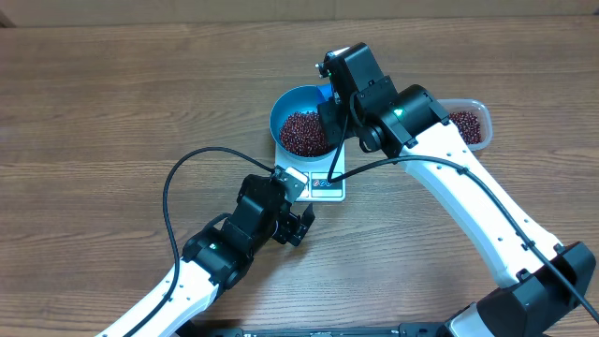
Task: Scoop item into bowl and weigh 150g on scale
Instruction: 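Tip the scoop with the right gripper to pour beans into the bowl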
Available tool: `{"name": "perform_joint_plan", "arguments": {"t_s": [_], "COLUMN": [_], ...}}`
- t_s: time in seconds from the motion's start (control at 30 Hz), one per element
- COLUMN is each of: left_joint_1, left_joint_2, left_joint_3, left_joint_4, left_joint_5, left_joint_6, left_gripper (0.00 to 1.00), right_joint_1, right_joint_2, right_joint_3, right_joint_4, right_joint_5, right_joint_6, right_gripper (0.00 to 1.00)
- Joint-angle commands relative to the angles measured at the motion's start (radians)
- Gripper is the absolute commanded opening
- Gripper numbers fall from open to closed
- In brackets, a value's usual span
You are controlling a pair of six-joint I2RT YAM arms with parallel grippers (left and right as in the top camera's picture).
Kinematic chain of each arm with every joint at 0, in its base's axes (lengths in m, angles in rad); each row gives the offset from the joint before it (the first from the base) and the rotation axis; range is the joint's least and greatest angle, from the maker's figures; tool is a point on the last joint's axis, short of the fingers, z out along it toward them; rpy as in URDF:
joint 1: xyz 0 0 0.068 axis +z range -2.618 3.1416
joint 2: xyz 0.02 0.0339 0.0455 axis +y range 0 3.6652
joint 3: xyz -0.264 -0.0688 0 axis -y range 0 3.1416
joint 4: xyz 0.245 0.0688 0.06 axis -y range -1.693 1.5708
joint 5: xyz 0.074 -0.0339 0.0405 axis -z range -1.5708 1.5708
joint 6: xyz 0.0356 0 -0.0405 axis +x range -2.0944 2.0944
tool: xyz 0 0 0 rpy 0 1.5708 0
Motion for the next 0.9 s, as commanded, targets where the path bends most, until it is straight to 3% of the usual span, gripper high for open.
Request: {"name": "perform_joint_plan", "arguments": {"t_s": [0.0, 0.87], "left_joint_1": [0.000, 0.000], "left_joint_2": [0.002, 0.002], "left_joint_3": [-0.006, -0.006], "left_joint_4": [0.000, 0.000], "left_joint_5": [-0.013, -0.013], "left_joint_6": [-0.009, -0.009], "left_gripper": [1.00, 1.00], "right_joint_1": [0.001, 0.001], "right_joint_2": [-0.029, -0.027], "right_joint_3": [0.034, 0.034], "right_joint_4": [0.006, 0.021], "right_joint_5": [0.017, 0.018], "right_joint_6": [0.005, 0.003], "right_gripper": [0.04, 0.04]}}
